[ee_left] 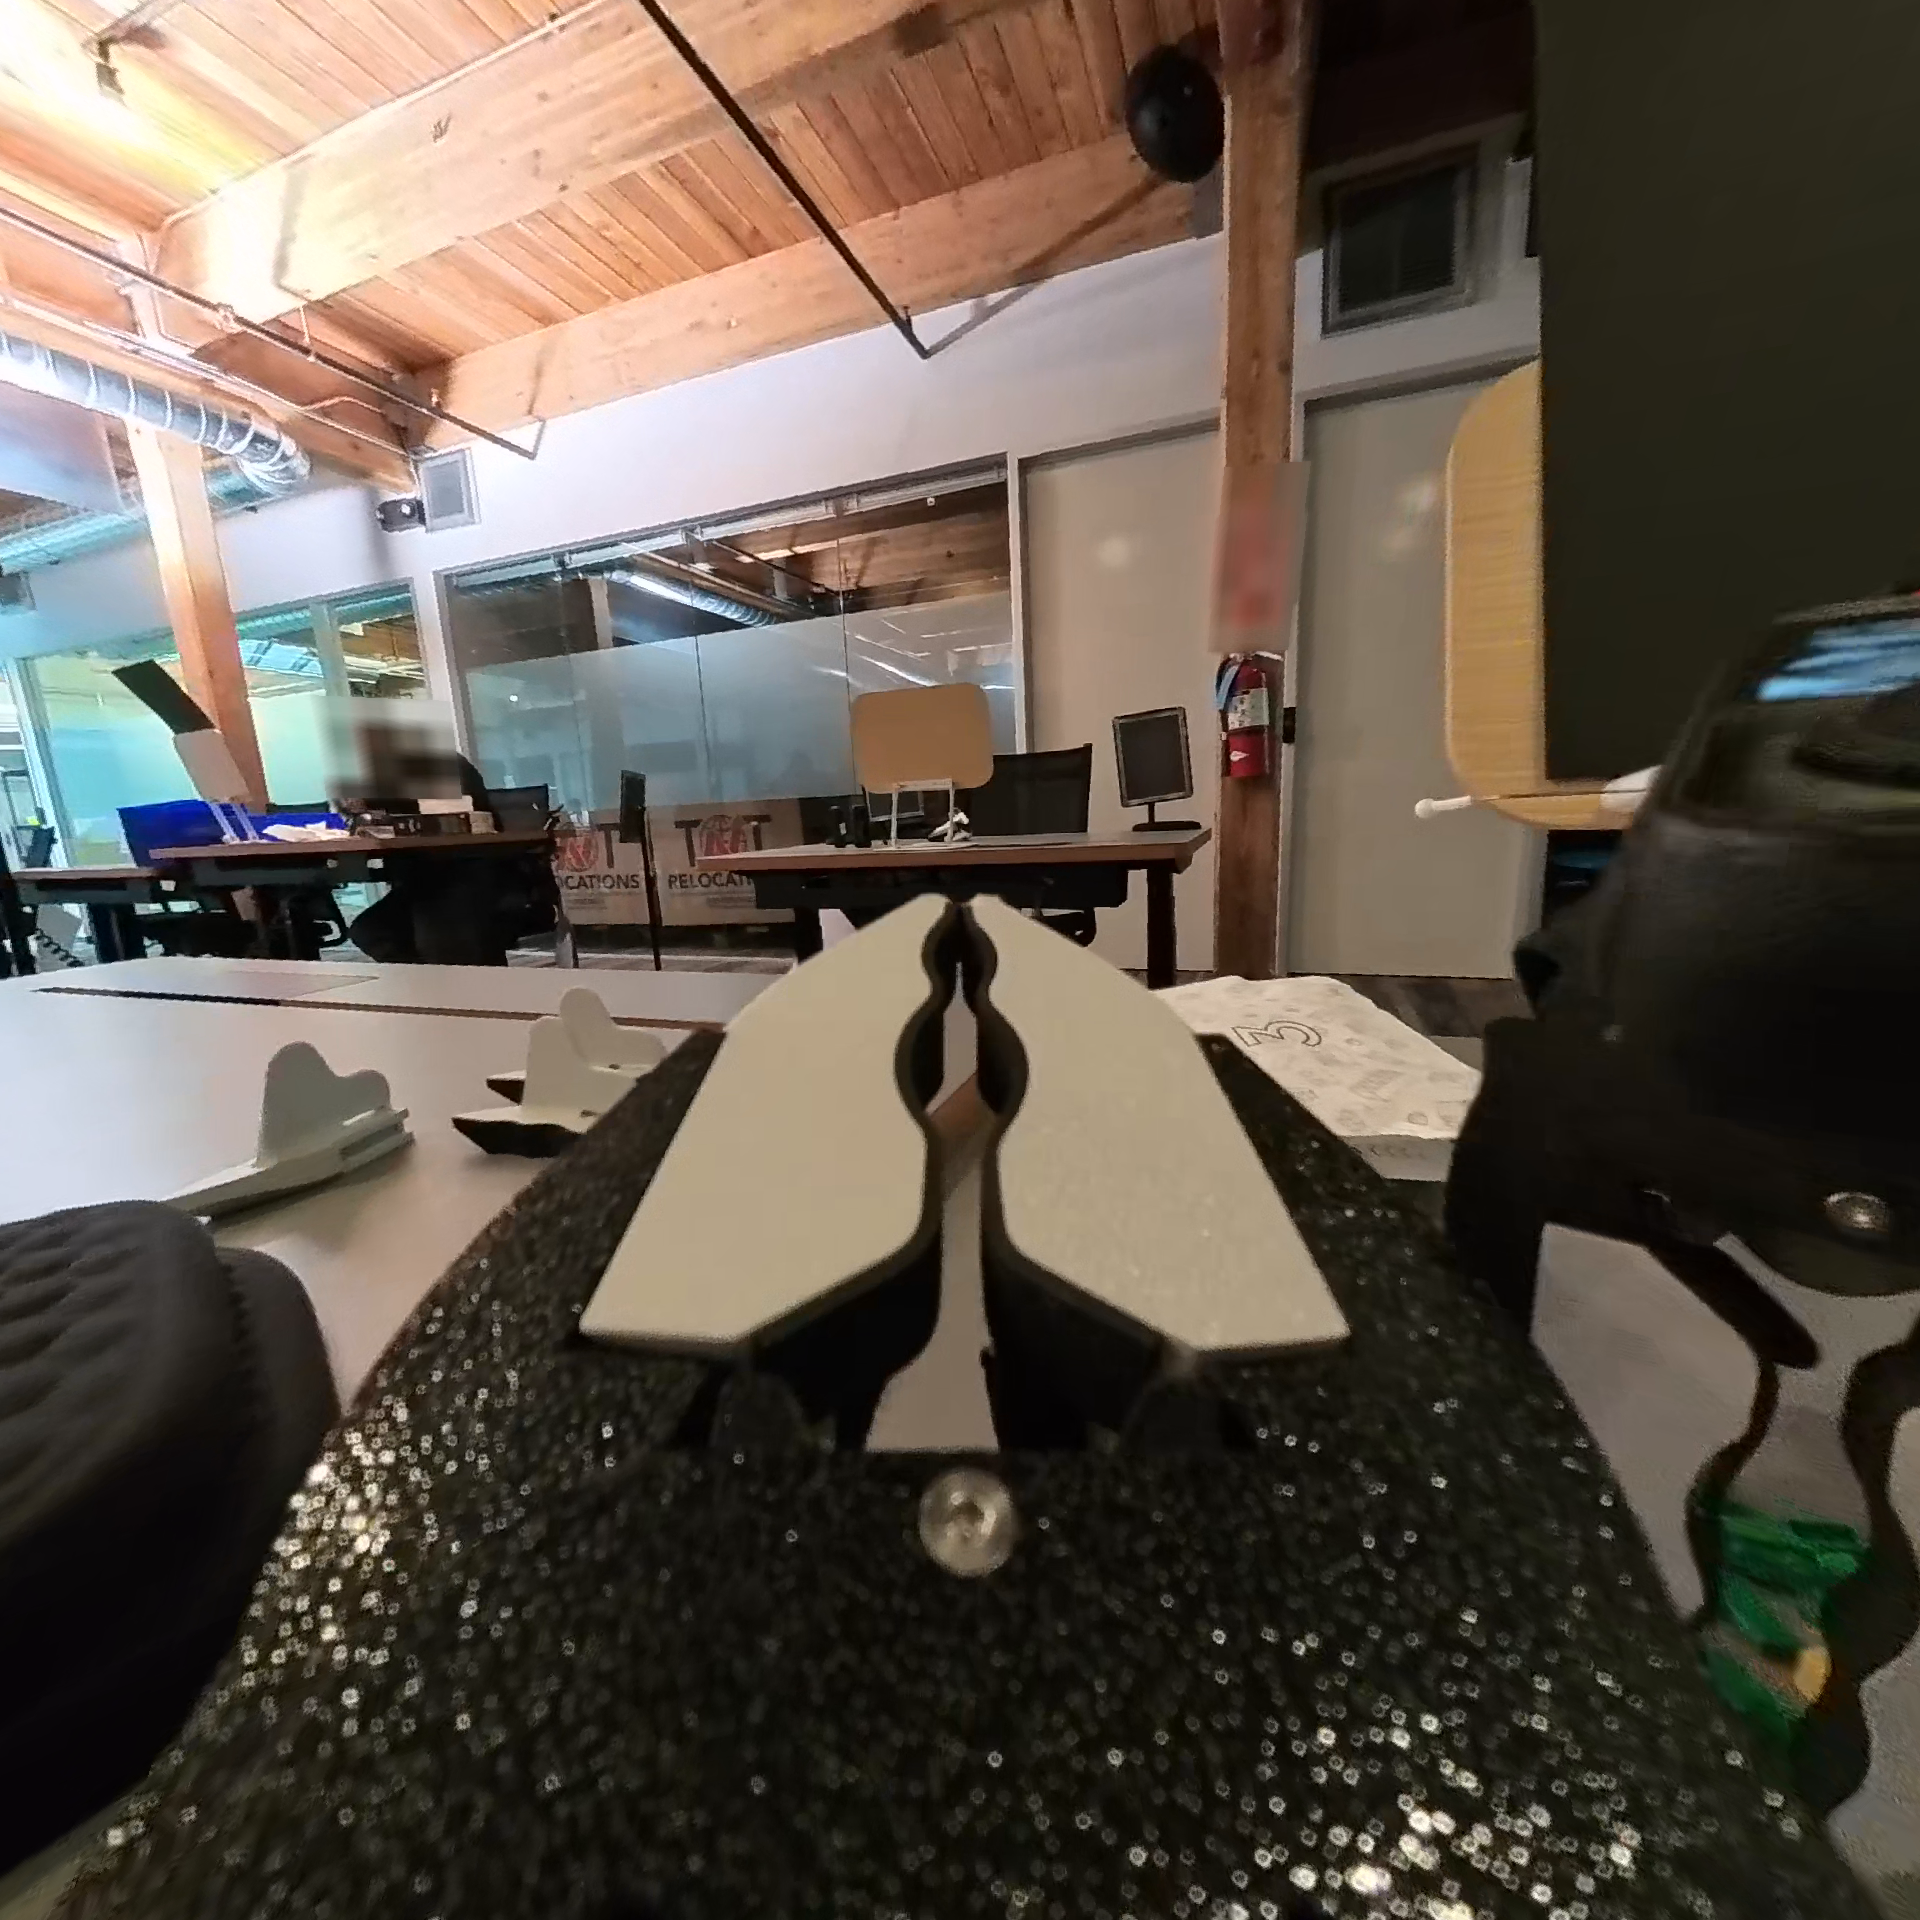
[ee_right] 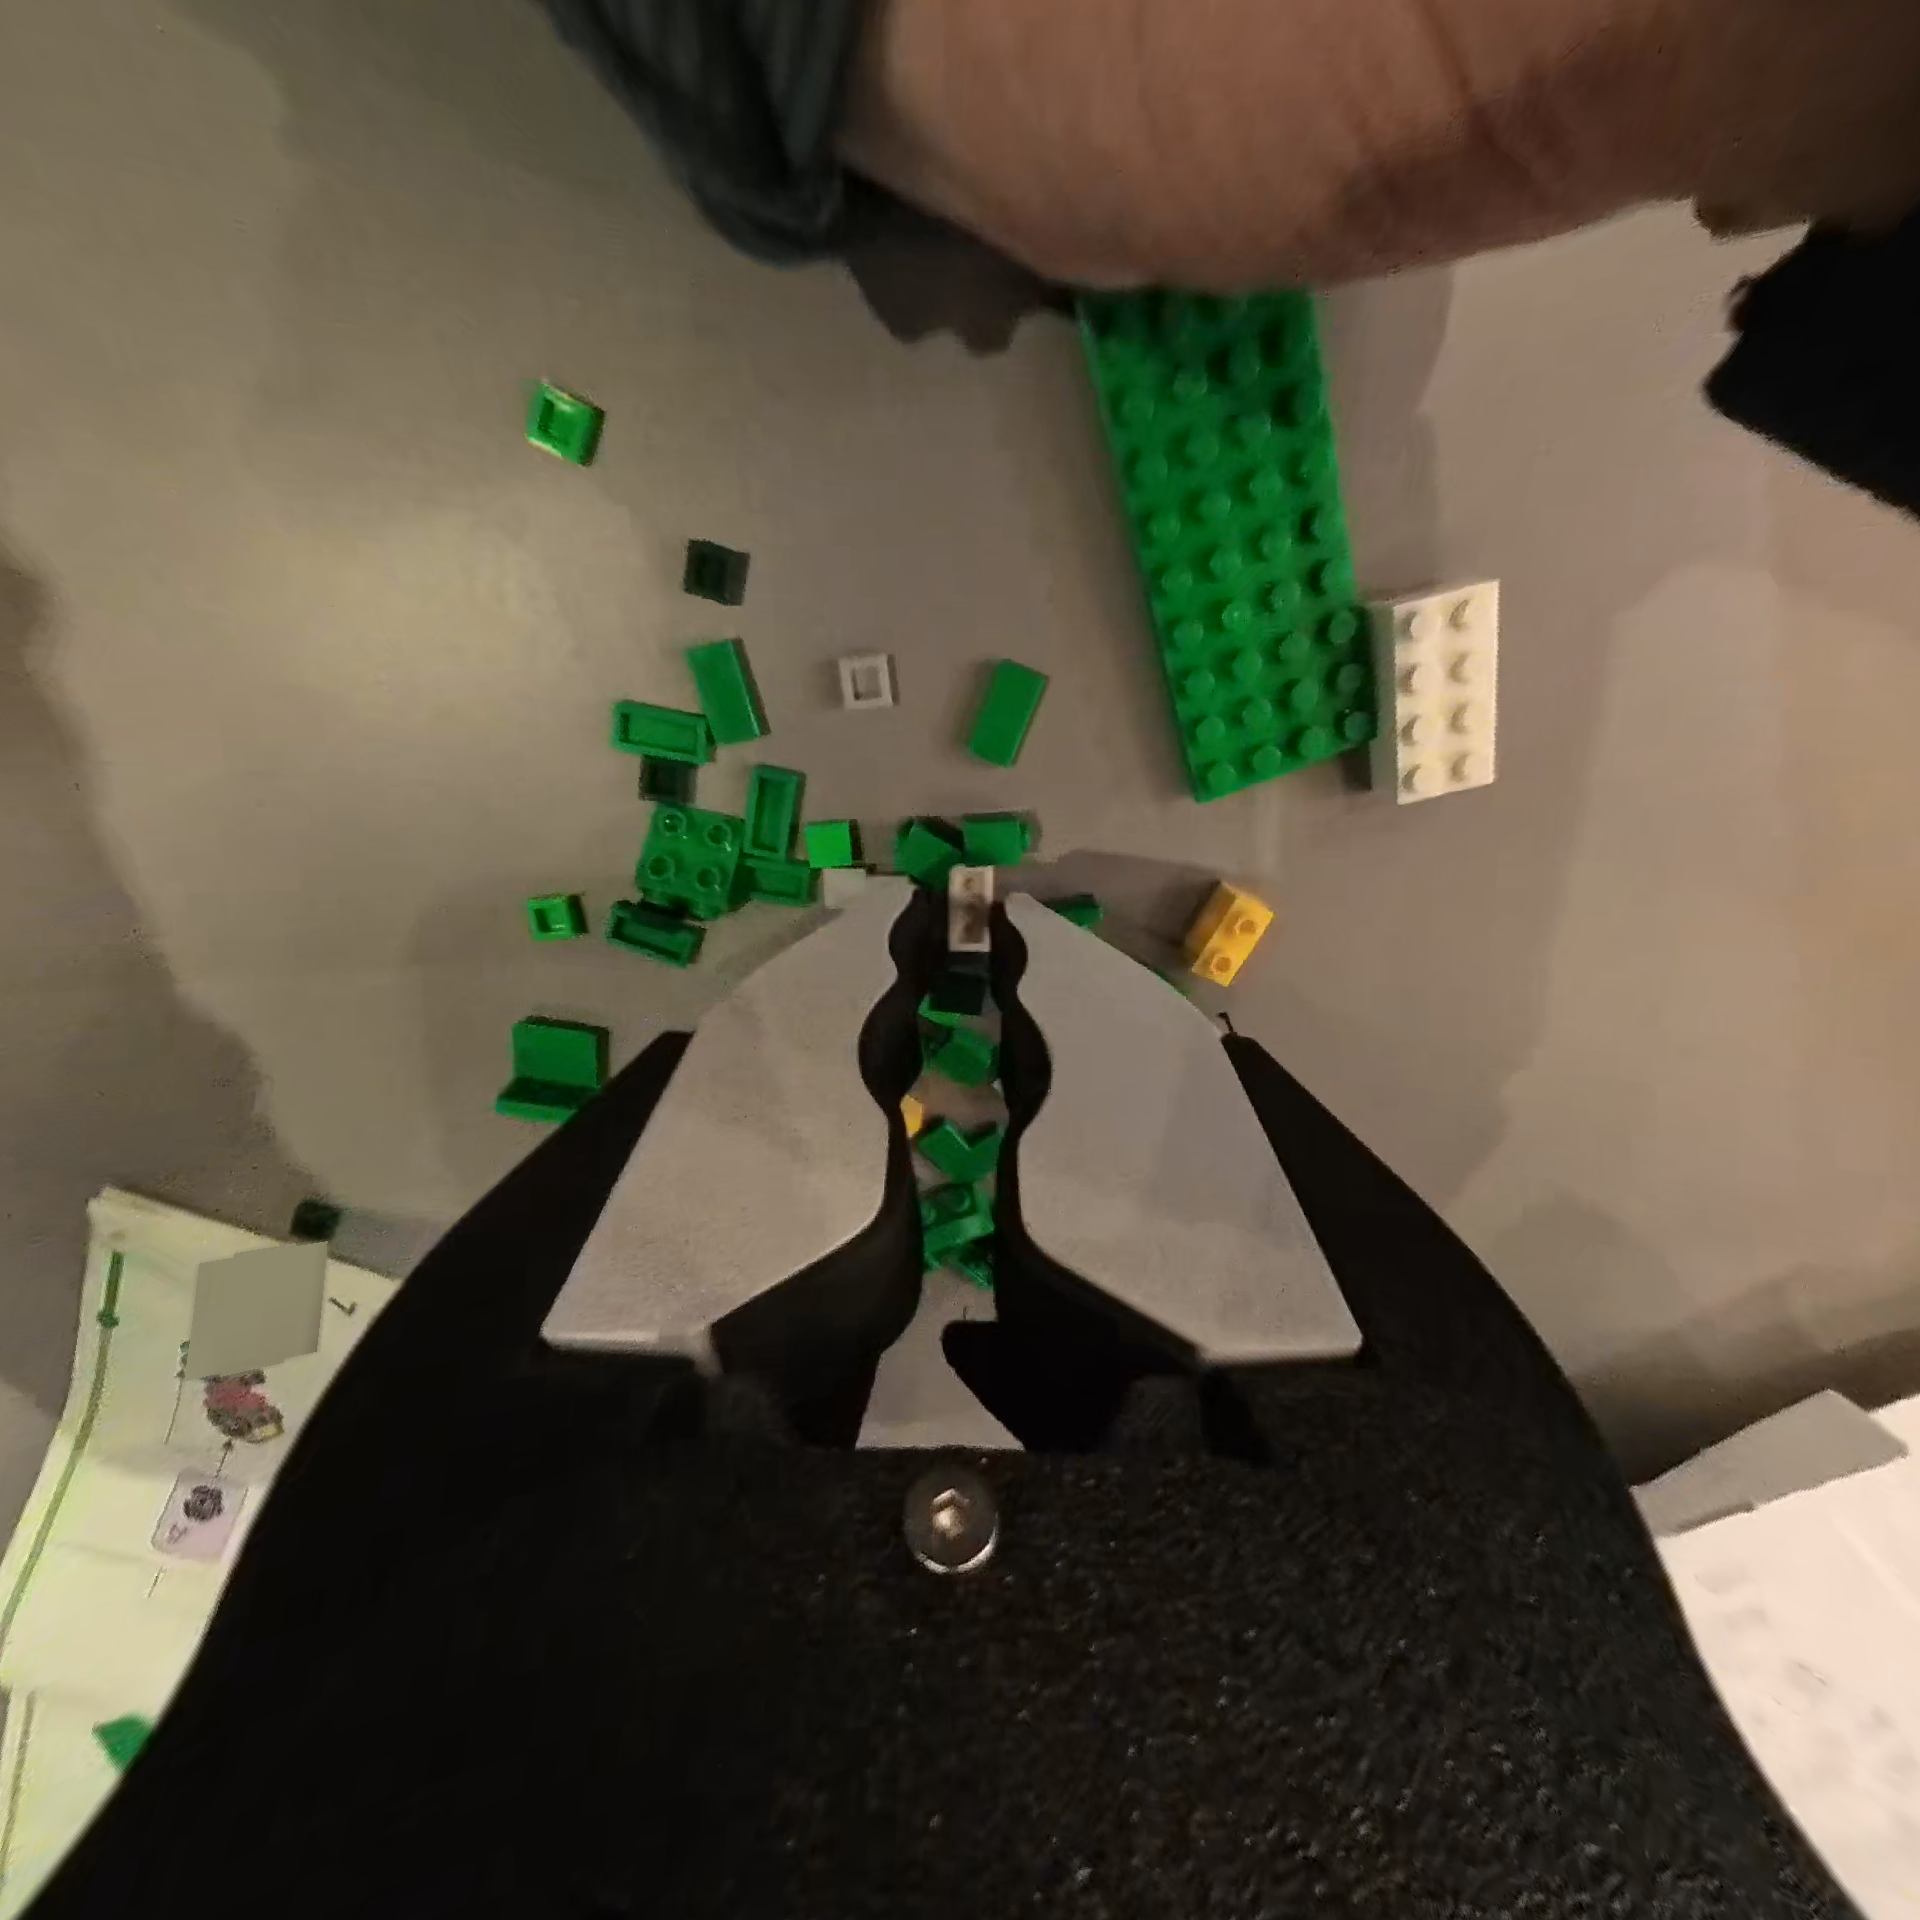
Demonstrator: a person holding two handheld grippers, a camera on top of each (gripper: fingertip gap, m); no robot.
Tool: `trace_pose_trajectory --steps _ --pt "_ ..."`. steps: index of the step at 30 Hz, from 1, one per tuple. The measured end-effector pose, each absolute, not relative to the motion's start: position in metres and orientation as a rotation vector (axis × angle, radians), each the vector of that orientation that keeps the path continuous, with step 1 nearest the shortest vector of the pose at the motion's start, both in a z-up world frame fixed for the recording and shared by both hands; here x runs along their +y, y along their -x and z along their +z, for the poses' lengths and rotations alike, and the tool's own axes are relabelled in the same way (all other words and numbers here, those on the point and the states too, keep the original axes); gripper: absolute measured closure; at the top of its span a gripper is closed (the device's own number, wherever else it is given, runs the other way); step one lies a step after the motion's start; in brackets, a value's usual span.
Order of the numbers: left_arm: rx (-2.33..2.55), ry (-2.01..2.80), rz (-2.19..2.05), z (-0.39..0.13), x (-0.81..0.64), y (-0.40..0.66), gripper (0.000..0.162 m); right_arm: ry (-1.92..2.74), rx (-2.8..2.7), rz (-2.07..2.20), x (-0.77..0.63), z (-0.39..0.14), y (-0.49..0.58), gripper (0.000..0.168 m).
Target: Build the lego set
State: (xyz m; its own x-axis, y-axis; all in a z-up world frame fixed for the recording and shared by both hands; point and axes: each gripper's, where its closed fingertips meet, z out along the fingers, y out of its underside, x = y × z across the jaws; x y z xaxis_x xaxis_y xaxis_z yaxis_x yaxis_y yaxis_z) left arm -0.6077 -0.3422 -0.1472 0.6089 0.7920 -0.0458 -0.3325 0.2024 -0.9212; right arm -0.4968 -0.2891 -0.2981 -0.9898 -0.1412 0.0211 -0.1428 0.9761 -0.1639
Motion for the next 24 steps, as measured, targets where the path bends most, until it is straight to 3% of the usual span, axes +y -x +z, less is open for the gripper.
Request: trace_pose_trajectory --steps 14,20,24 --pt "-0.488 1.108 0.83 -0.145 -0.342 0.608 0.162 -0.174 -3.093 0.219 -0.283 -0.29 0.505 0.16" --pt "-0.483 1.113 0.806 -0.146 -0.337 0.605 0.162 0.356 -2.948 0.239 -0.224 -0.254 0.481 0.16" --pt "-0.43 1.136 0.81 -0.145 -0.325 0.598 0.162 0.797 -2.71 0.302 -0.151 -0.235 0.394 0.16"
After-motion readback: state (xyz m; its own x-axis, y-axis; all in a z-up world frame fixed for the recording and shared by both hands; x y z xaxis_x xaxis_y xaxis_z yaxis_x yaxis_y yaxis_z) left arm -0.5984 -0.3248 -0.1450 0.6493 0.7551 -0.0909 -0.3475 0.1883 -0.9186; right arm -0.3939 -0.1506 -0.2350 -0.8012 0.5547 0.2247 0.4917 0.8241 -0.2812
